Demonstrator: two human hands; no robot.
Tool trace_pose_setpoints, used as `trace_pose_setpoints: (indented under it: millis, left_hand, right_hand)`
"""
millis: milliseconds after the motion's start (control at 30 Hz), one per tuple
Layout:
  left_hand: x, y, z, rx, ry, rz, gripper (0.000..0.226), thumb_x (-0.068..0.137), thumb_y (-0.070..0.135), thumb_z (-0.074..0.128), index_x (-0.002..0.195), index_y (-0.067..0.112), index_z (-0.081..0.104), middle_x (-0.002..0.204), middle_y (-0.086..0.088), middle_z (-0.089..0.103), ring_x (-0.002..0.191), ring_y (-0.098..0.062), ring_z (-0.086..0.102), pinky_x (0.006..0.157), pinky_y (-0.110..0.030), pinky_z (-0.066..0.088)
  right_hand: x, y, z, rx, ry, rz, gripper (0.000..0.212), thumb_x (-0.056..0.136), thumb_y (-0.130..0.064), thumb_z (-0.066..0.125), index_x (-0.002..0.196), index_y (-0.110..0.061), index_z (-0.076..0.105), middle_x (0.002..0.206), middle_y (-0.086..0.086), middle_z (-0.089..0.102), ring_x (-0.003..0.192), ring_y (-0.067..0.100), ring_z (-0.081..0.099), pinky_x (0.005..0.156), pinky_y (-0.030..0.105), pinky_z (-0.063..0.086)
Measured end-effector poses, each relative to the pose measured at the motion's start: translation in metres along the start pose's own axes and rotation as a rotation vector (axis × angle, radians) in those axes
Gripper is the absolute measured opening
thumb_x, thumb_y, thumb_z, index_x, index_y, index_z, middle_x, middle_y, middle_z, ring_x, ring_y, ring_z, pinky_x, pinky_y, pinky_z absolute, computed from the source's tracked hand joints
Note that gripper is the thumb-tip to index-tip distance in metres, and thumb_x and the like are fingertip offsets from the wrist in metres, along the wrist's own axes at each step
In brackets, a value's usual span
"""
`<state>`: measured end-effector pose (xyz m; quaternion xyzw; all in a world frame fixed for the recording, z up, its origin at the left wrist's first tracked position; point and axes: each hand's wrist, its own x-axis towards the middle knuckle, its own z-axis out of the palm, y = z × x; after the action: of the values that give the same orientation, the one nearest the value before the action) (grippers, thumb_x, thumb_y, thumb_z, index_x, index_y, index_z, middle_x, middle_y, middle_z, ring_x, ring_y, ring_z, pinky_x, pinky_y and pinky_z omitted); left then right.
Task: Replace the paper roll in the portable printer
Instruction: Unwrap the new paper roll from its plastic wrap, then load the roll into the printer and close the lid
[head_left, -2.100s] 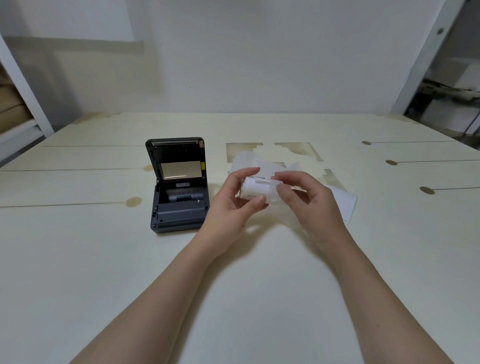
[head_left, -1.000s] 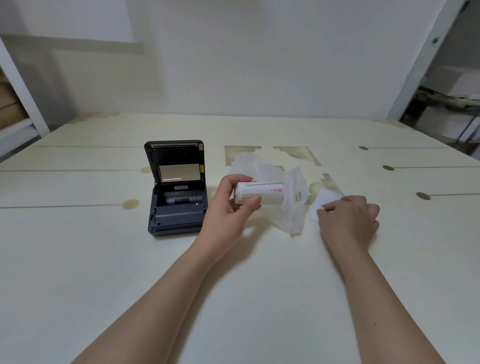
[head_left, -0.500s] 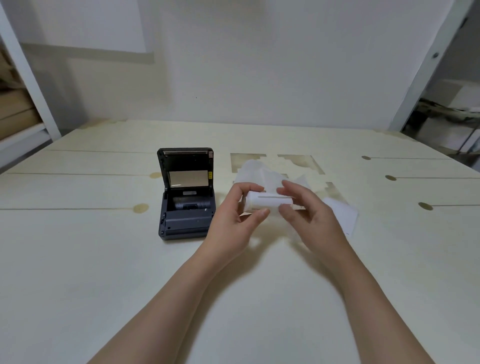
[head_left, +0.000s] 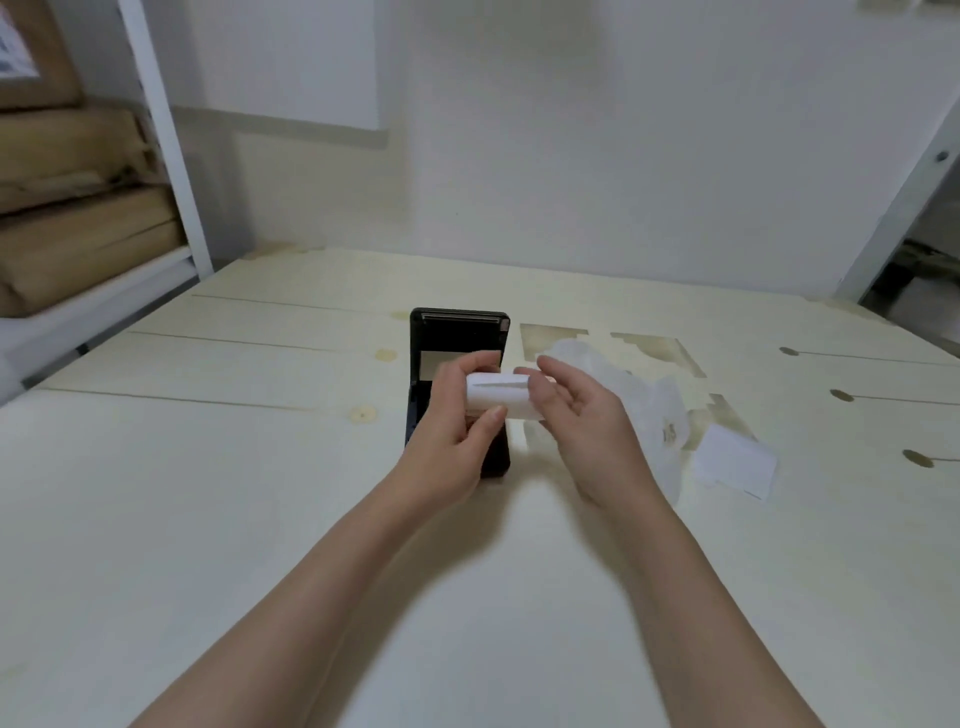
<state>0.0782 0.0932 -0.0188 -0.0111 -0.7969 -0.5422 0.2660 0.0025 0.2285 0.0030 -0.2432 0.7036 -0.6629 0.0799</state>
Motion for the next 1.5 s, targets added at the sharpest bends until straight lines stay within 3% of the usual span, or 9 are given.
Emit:
trace_pose_setpoints:
  millis: [100, 233, 367, 500, 733, 967, 1167, 1300, 1500]
  left_hand:
    - [0.003, 0.0, -0.01, 0.085, 0.021, 0.067, 0.045, 0.098, 0.013, 0.045, 0.141, 0.013, 0.033, 0.135, 0.0, 0.037, 0.114, 0.0, 0.048, 0.088, -0.005, 0.04]
    - [0.013, -0.005, -0.024, 0.085, 0.009, 0.038, 0.04, 0.1, 0.004, 0.044, 0.138, 0.013, 0.035, 0.132, -0.001, 0.034, 0.115, -0.012, 0.047, 0.084, -0.001, 0.038]
    - [0.021, -0.017, -0.038, 0.12, -0.003, 0.017, 0.035, 0.098, 0.006, 0.049, 0.132, 0.014, 0.044, 0.124, 0.005, 0.039, 0.106, -0.004, 0.046, 0.084, -0.002, 0.035]
    - [0.024, -0.031, -0.046, 0.165, 0.054, 0.038, 0.035, 0.087, 0.019, 0.059, 0.122, 0.02, 0.057, 0.118, 0.006, 0.053, 0.107, -0.002, 0.053, 0.089, -0.012, 0.042]
    - [0.033, -0.044, -0.054, 0.28, 0.092, -0.006, 0.036, 0.076, 0.013, 0.079, 0.109, 0.023, 0.07, 0.106, 0.01, 0.063, 0.099, -0.007, 0.061, 0.089, -0.014, 0.044]
    - [0.033, -0.046, -0.05, 0.425, 0.112, 0.054, 0.037, 0.075, 0.015, 0.079, 0.11, 0.024, 0.072, 0.106, 0.006, 0.062, 0.094, -0.01, 0.059, 0.083, -0.022, 0.045]
    - [0.033, -0.046, -0.048, 0.508, 0.128, 0.078, 0.038, 0.075, 0.012, 0.078, 0.111, 0.025, 0.071, 0.102, 0.012, 0.056, 0.088, -0.01, 0.055, 0.073, -0.016, 0.04]
    - [0.033, -0.046, -0.049, 0.534, 0.138, 0.098, 0.037, 0.076, 0.013, 0.077, 0.11, 0.025, 0.071, 0.105, 0.01, 0.06, 0.092, -0.013, 0.059, 0.075, -0.025, 0.045]
    - [0.032, -0.045, -0.047, 0.584, 0.123, 0.042, 0.021, 0.081, 0.021, 0.076, 0.101, 0.024, 0.077, 0.094, 0.008, 0.066, 0.085, -0.016, 0.061, 0.071, -0.014, 0.035]
  right_hand:
    - [0.006, -0.004, 0.021, -0.03, -0.03, -0.043, 0.032, 0.095, -0.026, 0.059, 0.127, -0.025, 0.058, 0.119, -0.006, 0.066, 0.106, 0.001, 0.062, 0.087, 0.015, 0.047]
    - [0.018, -0.002, 0.027, -0.061, -0.052, -0.063, 0.025, 0.092, -0.027, 0.063, 0.115, -0.035, 0.061, 0.117, -0.009, 0.067, 0.11, 0.006, 0.063, 0.094, 0.023, 0.047]
    - [0.026, -0.001, 0.031, -0.128, -0.051, -0.057, 0.036, 0.089, -0.019, 0.067, 0.124, -0.028, 0.06, 0.12, -0.007, 0.066, 0.11, 0.008, 0.063, 0.086, 0.017, 0.048]
    - [0.028, 0.009, 0.04, -0.118, 0.033, -0.076, 0.029, 0.086, -0.011, 0.069, 0.111, -0.026, 0.066, 0.11, -0.006, 0.07, 0.101, 0.005, 0.066, 0.075, 0.01, 0.049]
    - [0.034, 0.026, 0.045, -0.38, 0.062, -0.215, 0.029, 0.081, -0.016, 0.072, 0.107, -0.028, 0.067, 0.108, -0.012, 0.067, 0.103, 0.004, 0.061, 0.089, 0.018, 0.046]
    - [0.038, 0.037, 0.049, -0.498, 0.051, -0.342, 0.027, 0.081, -0.011, 0.07, 0.108, -0.017, 0.069, 0.108, -0.006, 0.064, 0.101, 0.004, 0.058, 0.084, 0.004, 0.037]
    - [0.039, 0.041, 0.053, -0.461, 0.067, -0.375, 0.023, 0.08, -0.006, 0.07, 0.101, -0.013, 0.07, 0.106, -0.003, 0.065, 0.1, 0.005, 0.059, 0.083, 0.006, 0.04]
    - [0.04, 0.045, 0.054, -0.445, 0.073, -0.371, 0.02, 0.079, -0.004, 0.07, 0.097, -0.012, 0.068, 0.104, -0.003, 0.065, 0.098, 0.004, 0.059, 0.079, 0.006, 0.04]
    - [0.042, 0.049, 0.054, -0.57, 0.05, -0.381, 0.014, 0.081, -0.001, 0.065, 0.091, -0.011, 0.069, 0.096, 0.0, 0.065, 0.088, 0.003, 0.055, 0.074, 0.003, 0.038]
